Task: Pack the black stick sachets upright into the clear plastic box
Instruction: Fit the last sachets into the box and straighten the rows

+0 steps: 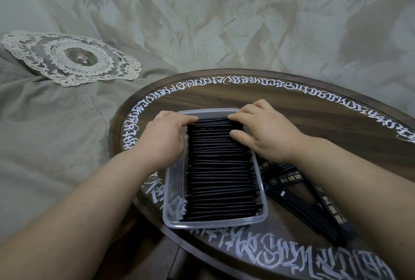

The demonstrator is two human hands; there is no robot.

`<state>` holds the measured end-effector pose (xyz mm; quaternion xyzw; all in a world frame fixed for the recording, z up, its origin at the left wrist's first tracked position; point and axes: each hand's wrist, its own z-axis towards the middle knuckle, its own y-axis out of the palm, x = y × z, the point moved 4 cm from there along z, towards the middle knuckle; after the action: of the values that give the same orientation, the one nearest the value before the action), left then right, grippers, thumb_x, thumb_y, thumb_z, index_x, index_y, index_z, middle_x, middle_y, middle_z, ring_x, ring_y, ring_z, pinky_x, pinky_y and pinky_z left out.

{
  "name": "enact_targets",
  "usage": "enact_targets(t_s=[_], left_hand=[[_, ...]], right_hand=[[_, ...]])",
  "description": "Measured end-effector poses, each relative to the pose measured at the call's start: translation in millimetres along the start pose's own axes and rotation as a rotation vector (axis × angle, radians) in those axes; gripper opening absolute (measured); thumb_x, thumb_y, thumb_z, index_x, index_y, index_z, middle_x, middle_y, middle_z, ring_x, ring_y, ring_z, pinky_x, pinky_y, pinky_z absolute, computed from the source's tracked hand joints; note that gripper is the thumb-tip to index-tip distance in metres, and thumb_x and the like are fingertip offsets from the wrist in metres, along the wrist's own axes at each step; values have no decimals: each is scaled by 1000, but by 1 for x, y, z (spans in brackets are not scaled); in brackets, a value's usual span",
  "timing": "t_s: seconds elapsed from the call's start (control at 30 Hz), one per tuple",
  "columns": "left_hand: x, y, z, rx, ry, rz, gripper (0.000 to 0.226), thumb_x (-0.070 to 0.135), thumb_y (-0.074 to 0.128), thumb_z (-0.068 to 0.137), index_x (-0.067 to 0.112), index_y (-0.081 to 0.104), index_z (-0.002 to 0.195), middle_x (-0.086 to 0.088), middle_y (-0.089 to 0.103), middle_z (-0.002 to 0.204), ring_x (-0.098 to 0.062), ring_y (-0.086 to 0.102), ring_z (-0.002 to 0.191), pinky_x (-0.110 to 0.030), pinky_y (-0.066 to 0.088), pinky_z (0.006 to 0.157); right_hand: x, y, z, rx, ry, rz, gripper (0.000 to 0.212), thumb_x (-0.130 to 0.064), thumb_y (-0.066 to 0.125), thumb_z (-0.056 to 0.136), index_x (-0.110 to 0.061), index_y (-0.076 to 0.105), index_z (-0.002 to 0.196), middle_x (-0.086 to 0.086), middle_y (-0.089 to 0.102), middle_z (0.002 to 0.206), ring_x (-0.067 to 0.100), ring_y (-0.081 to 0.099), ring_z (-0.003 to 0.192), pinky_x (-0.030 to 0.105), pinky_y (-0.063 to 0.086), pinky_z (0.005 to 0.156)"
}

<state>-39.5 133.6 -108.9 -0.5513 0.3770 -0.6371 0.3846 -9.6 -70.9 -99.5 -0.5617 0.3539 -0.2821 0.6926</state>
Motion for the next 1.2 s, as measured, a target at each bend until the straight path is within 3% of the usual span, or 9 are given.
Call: enact_targets(t_s=[0.3, 0.6, 0.73, 0.87, 1.0, 1.2], left_hand=[[16, -13, -29, 42, 82, 6, 53, 2, 41, 90, 23, 51, 138, 6, 48, 143, -20, 32, 136, -34, 25, 114], [50, -22, -84, 117, 171, 25, 38, 15, 51, 94, 23, 59, 130, 9, 54, 136, -15, 38, 130, -19, 21, 107], [76, -9, -115, 132, 283, 38, 34, 32, 56, 91, 22, 65, 122, 7, 61, 127, -18, 48, 121, -33, 37, 107], [95, 10, -135, 90, 366, 191, 44, 46, 56, 81, 24, 68, 117, 8, 64, 121, -24, 54, 111, -44, 50, 90], [98, 32, -140, 116, 316, 247, 40, 31, 77, 77, 28, 69, 116, 5, 65, 121, -30, 54, 112, -47, 46, 81], [87, 39, -132, 194, 134, 147, 37, 29, 61, 92, 30, 60, 129, 6, 53, 137, -27, 33, 131, -47, 31, 98]], right_hand=[[-7, -19, -46, 48, 18, 19, 49, -50, 43, 93, -29, 44, 138, -12, 46, 134, 15, 32, 121, 35, 37, 101], [-25, -30, -99, 77, 38, 63, 50, -50, 44, 94, -28, 43, 139, -10, 46, 136, 14, 35, 120, 30, 34, 102], [-37, -25, -127, 75, 60, 96, 52, -47, 51, 92, -29, 42, 139, -9, 46, 137, 14, 36, 122, 32, 36, 103], [-36, -21, -157, 78, 110, 76, 53, -45, 58, 88, -28, 46, 137, -7, 50, 132, 15, 41, 120, 31, 37, 101], [-22, -19, -178, 118, 227, 53, 53, -42, 61, 88, -26, 47, 136, -7, 51, 131, 17, 40, 120, 28, 33, 100], [-4, -7, -189, 77, 337, 60, 57, -45, 62, 85, -27, 46, 136, -4, 51, 129, 20, 39, 118, 30, 33, 98]])
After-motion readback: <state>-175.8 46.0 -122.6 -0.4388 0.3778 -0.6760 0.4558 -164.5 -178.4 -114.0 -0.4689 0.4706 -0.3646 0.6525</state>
